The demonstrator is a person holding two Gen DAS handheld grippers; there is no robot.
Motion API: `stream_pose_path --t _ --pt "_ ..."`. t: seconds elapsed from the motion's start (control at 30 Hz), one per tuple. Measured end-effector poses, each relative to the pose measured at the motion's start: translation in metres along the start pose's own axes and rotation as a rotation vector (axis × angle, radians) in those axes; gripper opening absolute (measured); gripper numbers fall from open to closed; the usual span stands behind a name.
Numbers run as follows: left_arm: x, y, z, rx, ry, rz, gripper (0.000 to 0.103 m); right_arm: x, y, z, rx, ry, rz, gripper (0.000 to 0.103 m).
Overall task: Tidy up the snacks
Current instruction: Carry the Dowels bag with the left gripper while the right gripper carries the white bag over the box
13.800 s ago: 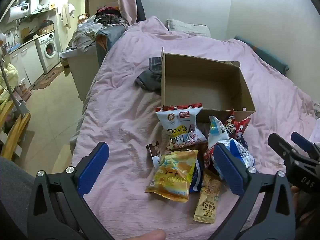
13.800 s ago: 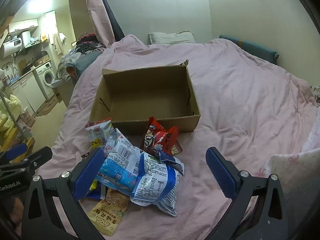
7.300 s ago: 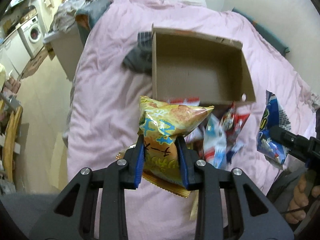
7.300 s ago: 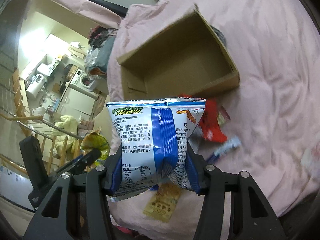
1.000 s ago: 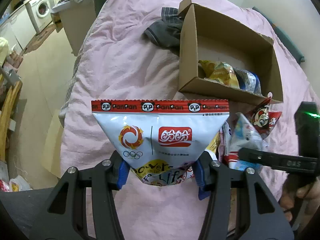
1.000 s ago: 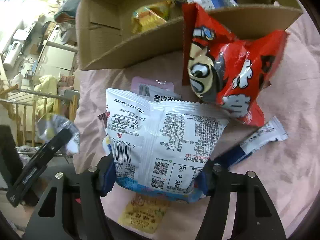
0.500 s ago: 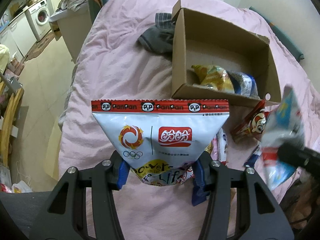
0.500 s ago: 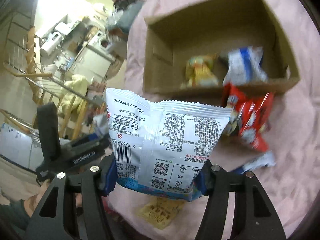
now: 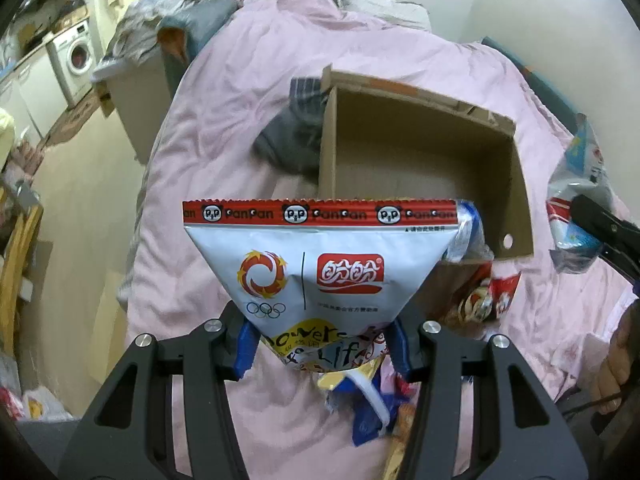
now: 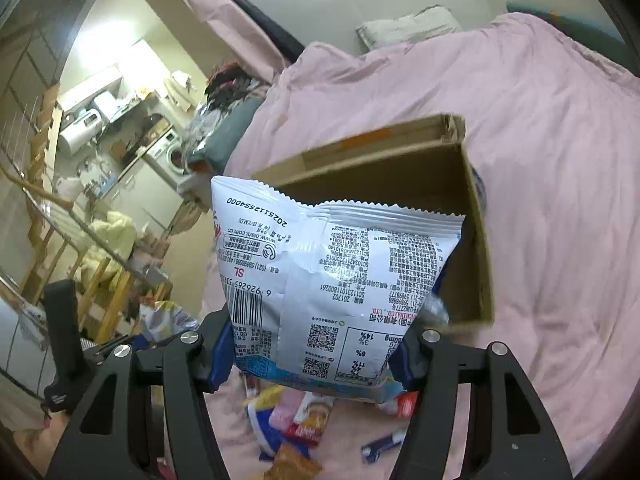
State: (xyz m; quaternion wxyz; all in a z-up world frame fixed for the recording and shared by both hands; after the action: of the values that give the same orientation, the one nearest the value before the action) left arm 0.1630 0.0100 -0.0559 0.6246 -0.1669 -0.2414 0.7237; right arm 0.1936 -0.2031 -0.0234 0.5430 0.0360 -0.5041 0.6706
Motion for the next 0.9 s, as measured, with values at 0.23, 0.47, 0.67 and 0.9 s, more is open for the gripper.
stream_pose_path --t 0.23,0.47,0.67,0.9 --pt "-0.025 -0.040 -0.002 -0.057 0.000 -0.079 0.049 -0.018 -0.020 -0.013 -0.007 0.028 0.010 0.064" --pt "-0.055 -0.073 -0.017 -0.110 -0.003 -0.156 0.049 -0.036 -0.040 -0.034 0.007 0.073 0.019 0.064" --pt "-0.075 -0.092 -0.036 -0.158 0.007 -0.172 0.049 -0.050 -0.048 -0.055 0.028 0.110 0.050 0.064" --pt "-0.078 -0.098 -0.058 -0.149 0.020 -0.133 0.049 -0.064 -0.043 -0.072 0.063 0.144 0.012 0.064"
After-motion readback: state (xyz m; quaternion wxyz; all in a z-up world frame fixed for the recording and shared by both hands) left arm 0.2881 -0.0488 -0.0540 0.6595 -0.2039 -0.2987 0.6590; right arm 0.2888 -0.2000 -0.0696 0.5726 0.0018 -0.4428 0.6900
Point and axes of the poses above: each gripper's, at about its wrist camera, not at the fingertips, and z roughly against the way its jaws point, x to its left, y to its underside, the point moved 7 cm from there along -z, roughly the way its jaws point, and after that the axes turned 12 degrees about -y, right-handed, at the moved point
